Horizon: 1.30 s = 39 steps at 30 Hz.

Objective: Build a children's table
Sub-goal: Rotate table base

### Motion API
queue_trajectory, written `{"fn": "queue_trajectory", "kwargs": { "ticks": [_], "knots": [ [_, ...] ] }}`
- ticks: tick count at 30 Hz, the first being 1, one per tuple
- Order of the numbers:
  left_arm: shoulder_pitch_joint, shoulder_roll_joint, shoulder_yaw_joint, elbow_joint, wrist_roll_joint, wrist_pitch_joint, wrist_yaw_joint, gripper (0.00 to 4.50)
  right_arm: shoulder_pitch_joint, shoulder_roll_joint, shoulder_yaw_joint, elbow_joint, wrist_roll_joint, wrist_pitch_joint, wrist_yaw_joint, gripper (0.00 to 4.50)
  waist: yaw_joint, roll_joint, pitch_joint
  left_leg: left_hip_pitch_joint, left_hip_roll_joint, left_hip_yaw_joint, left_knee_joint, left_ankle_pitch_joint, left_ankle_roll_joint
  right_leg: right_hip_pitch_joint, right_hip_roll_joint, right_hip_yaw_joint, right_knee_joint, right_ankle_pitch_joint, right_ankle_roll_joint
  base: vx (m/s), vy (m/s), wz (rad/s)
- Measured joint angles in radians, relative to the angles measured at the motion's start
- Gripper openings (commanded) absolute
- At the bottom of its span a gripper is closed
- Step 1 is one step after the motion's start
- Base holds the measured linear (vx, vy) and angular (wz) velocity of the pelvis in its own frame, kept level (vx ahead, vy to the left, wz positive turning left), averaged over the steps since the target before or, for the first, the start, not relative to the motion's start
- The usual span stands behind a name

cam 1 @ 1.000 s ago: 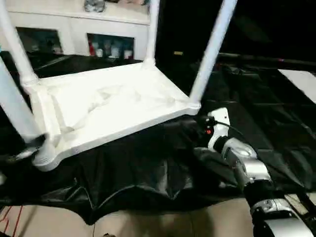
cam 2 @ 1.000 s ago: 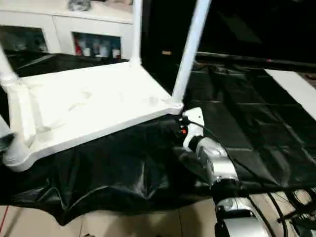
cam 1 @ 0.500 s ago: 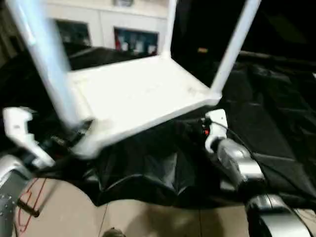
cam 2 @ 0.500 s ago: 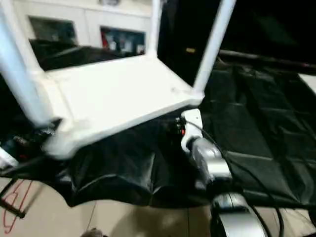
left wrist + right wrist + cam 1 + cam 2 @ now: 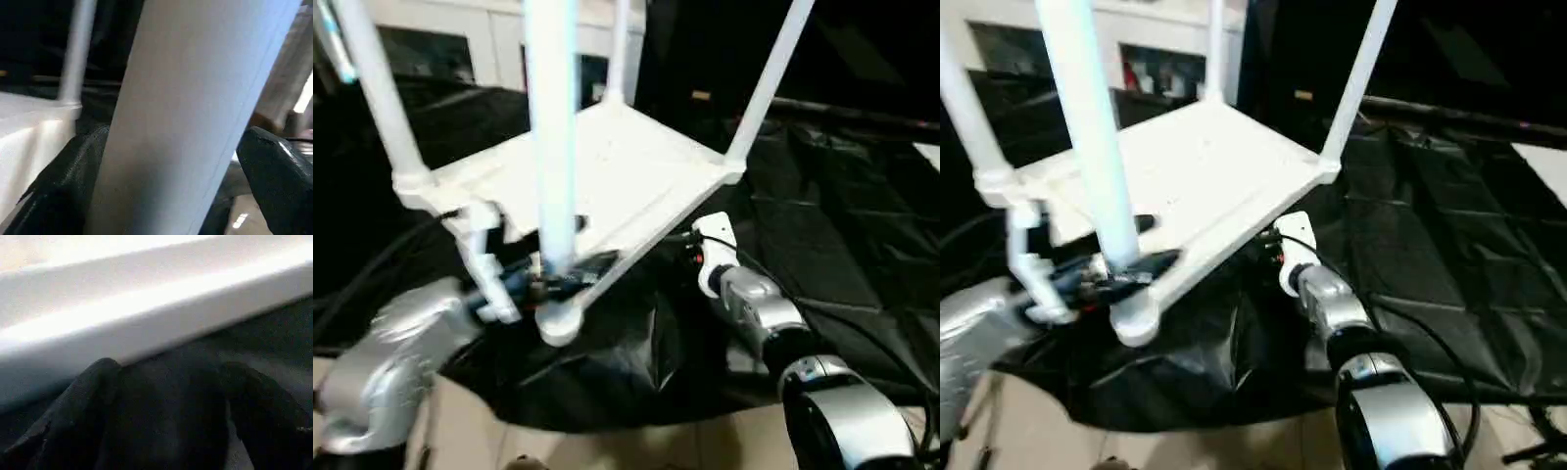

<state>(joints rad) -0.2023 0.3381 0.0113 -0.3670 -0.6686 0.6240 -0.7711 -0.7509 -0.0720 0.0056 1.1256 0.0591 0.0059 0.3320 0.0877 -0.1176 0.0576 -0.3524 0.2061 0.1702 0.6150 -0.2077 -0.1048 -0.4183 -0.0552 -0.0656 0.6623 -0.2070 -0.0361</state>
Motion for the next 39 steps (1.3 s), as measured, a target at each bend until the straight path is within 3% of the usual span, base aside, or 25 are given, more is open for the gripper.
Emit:
{"fn": "queue_trajectory", "kwargs": {
  "ticks": [2,6,10,14,16,22,26,33,39],
  "knots": [
    [-0.026,-0.013,-0.034,0.009,0.006,0.001,-0.008,4.46,-0.010,0.003,-0.001,0.017,-0.001,-0.012,0.000,3.70,-0.002,-0.006,0.001,-0.001,0.000,0.001,0.000,-0.001,0.001,0.000,0.000,0.000,-0.001,-0.001,0.000,0.000,0.000,0.00],
    [-0.128,-0.086,-0.130,0.096,0.049,-0.014,-0.034,4.46,-0.023,-0.003,-0.012,0.042,-0.007,-0.018,0.000,3.70,-0.008,-0.008,0.002,-0.002,0.001,0.002,0.000,-0.001,0.001,0.000,0.000,0.001,-0.004,0.001,0.000,0.000,0.000,0.00],
    [-0.214,-0.160,-0.186,0.186,0.083,-0.062,-0.055,4.46,-0.026,-0.002,-0.016,0.056,-0.013,-0.029,0.000,3.70,-0.033,-0.007,0.003,-0.001,0.001,0.001,0.000,-0.001,0.001,0.000,0.000,0.000,-0.004,0.001,0.000,0.000,0.000,0.00],
    [-0.304,-0.200,-0.232,0.323,0.194,-0.174,-0.018,4.46,-0.027,0.000,-0.018,0.062,-0.014,-0.043,-0.012,3.70,-0.041,0.000,0.004,0.001,0.001,0.001,0.000,-0.001,0.001,0.001,0.000,0.000,-0.004,0.003,0.000,0.000,0.000,0.00],
    [-0.357,-0.205,-0.239,0.446,0.272,-0.247,0.032,4.46,-0.027,-0.002,-0.022,0.063,-0.014,-0.056,-0.015,3.70,-0.044,0.014,0.006,0.001,0.001,0.000,0.000,-0.001,0.001,0.003,0.000,0.000,-0.006,0.006,0.000,0.000,0.000,0.00],
    [-0.458,-0.222,-0.251,0.676,0.400,-0.398,0.125,4.46,-0.008,-0.015,-0.040,0.048,-0.010,-0.085,-0.012,3.70,-0.039,0.055,0.006,0.001,0.001,0.000,0.000,0.000,0.001,0.004,0.000,0.000,-0.009,0.010,-0.002,0.000,0.000,0.00],
    [-0.522,-0.235,-0.232,0.830,0.450,-0.513,0.201,4.46,0.076,-0.043,-0.057,-0.021,0.011,-0.098,0.006,3.70,-0.031,0.075,0.003,0.002,0.000,0.000,0.000,0.000,0.002,0.005,0.000,0.000,-0.010,0.012,-0.002,0.000,0.000,0.00],
    [-0.473,-0.280,-0.189,0.902,0.469,-0.609,0.259,4.46,0.206,-0.104,-0.085,-0.182,0.021,-0.098,0.023,3.70,-0.031,0.081,0.004,0.000,0.001,0.000,-0.001,0.001,0.004,0.005,0.000,-0.001,-0.015,0.015,-0.002,0.000,0.000,0.00],
    [-0.280,-0.329,-0.181,0.753,0.394,-0.653,0.218,4.46,0.359,-0.108,-0.077,-0.454,0.022,-0.051,0.009,3.70,-0.031,0.088,0.004,-0.006,0.001,0.000,-0.001,0.004,0.011,0.003,0.000,-0.001,-0.020,0.015,-0.001,0.000,0.000,0.00]
  ]
}}
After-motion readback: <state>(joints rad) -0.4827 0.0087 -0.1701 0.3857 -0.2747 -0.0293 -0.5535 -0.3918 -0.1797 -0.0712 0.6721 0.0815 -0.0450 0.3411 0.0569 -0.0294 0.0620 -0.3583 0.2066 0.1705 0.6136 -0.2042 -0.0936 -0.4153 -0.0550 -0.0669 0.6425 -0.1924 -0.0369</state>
